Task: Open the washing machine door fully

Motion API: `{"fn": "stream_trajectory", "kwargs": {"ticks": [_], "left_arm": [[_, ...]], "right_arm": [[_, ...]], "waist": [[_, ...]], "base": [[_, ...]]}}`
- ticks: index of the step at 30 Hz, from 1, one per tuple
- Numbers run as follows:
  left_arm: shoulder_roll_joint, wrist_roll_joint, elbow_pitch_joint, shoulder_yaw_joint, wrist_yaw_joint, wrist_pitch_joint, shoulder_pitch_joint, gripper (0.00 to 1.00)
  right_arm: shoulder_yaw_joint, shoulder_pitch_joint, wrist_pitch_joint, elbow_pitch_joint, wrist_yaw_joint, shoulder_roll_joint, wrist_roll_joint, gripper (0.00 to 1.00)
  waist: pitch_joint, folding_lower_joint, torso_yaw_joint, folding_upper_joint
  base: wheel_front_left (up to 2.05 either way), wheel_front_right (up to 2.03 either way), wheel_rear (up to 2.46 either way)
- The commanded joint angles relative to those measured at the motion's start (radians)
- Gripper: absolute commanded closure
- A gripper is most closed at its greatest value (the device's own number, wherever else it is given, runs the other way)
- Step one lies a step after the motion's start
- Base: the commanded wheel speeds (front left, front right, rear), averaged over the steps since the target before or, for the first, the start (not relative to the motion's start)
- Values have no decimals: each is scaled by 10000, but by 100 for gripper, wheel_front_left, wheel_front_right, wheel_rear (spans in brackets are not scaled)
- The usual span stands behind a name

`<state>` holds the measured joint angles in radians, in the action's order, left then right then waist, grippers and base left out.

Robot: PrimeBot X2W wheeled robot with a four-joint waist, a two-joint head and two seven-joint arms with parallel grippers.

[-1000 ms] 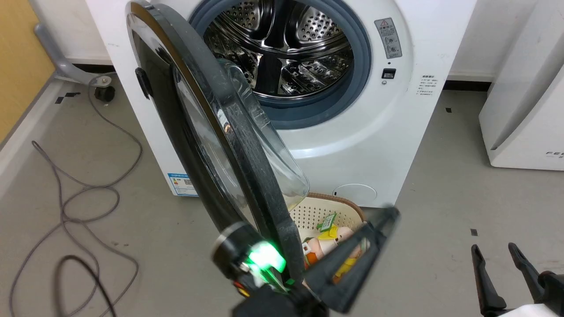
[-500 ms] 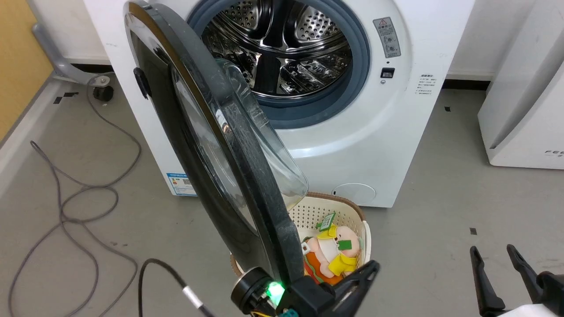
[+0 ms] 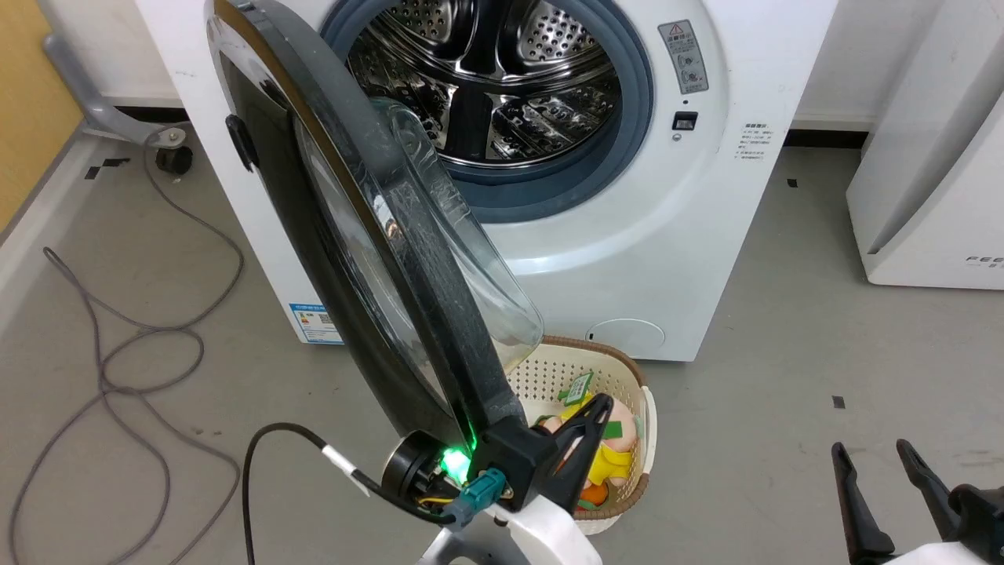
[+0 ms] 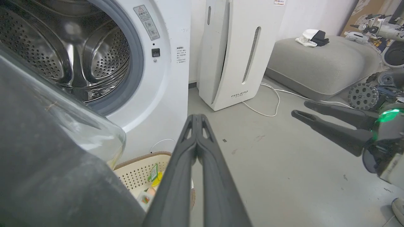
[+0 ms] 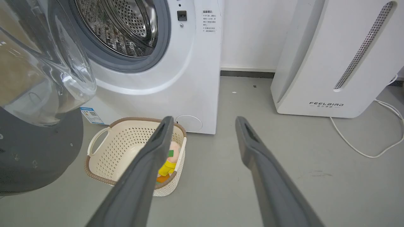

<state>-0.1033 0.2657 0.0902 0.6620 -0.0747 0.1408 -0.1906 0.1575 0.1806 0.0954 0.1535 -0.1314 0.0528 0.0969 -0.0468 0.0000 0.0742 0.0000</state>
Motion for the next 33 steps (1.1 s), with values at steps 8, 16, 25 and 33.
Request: {"fn": "stream_trajectory", "kwargs": {"ticks": [8, 16, 25, 33], "left_arm": [[68, 109, -428, -329, -472, -144, 11, 100], [-157, 186, -18, -438, -746, -32, 437, 100], [-716, 108, 1255, -590, -1133, 635, 948, 100], [-1115, 51, 2105, -809, -1661, 991, 1696, 100]], "right_arm": [[-10, 37, 13, -93, 7, -26, 154, 0], [-31, 61, 25, -170, 7, -26, 252, 0], [-32, 74, 77, -246, 7, -26, 266, 0], [-16, 196, 131, -365, 7, -26, 330, 0]], "waist": [[35, 0, 18, 0], [27, 0, 107, 0], [26, 0, 286, 0], [164, 0, 478, 0]], "base": [[0, 0, 0], [0, 0, 0], [0, 0, 0], [0, 0, 0]]}}
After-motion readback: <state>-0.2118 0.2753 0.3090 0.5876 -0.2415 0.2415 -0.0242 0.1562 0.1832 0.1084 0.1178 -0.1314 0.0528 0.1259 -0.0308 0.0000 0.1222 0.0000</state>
